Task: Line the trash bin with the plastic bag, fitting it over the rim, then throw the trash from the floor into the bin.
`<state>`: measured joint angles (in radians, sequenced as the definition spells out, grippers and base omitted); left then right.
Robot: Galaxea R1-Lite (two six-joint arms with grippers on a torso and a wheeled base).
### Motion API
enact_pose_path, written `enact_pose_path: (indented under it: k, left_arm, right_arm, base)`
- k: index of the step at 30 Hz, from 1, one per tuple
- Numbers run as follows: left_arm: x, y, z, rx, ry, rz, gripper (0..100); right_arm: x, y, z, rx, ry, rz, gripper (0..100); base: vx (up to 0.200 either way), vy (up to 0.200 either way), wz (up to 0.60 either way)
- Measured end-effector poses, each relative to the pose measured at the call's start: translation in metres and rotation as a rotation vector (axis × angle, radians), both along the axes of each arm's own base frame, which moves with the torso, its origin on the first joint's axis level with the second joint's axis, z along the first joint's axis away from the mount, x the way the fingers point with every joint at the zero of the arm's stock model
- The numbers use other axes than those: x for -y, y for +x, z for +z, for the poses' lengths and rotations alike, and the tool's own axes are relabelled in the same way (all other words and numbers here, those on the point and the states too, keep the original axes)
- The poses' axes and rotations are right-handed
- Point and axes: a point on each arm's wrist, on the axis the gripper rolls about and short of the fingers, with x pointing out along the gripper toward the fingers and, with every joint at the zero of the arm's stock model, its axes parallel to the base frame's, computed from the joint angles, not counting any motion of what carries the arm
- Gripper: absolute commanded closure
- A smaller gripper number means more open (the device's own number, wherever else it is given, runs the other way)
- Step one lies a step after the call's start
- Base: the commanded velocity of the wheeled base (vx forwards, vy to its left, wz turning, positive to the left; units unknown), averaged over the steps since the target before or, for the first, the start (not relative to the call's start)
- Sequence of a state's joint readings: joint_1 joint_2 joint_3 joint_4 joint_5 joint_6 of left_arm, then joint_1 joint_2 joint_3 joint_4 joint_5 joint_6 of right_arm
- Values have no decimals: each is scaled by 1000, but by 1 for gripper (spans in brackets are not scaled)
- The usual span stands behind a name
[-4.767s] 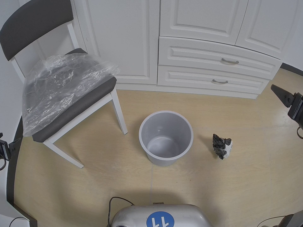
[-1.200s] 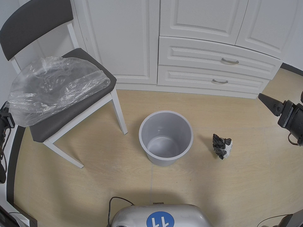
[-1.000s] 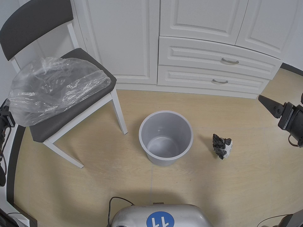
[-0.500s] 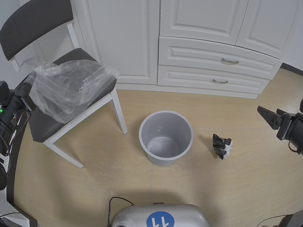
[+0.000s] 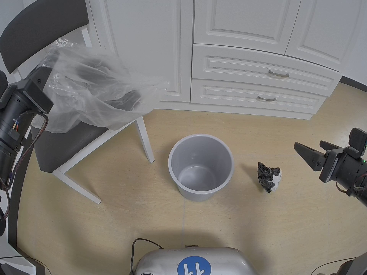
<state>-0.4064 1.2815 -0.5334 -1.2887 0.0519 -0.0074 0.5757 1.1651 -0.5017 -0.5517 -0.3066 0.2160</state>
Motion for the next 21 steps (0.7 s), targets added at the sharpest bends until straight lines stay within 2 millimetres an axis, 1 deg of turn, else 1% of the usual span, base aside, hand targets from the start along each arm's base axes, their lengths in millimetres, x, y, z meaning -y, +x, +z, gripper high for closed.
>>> enact_pose_path:
  k: [5,9,16,21]
  left_arm:
    - [8,-9,4,27,9,-47,100]
    - [13,-26,8,66,20,-103,100]
    - [14,-49,10,117,50,-154,100]
    - [15,-57,10,131,45,-190,100]
  right_arm:
    - [-9,6,-6,45,22,25,0]
    - [-16,9,-14,43,16,46,0]
    - [-23,12,-25,3,-6,66,0]
    - [-26,13,-29,-13,-12,76,0]
  base:
    - [0,0,0]
    - [0,0,0]
    - [0,0,0]
    - [0,0,0]
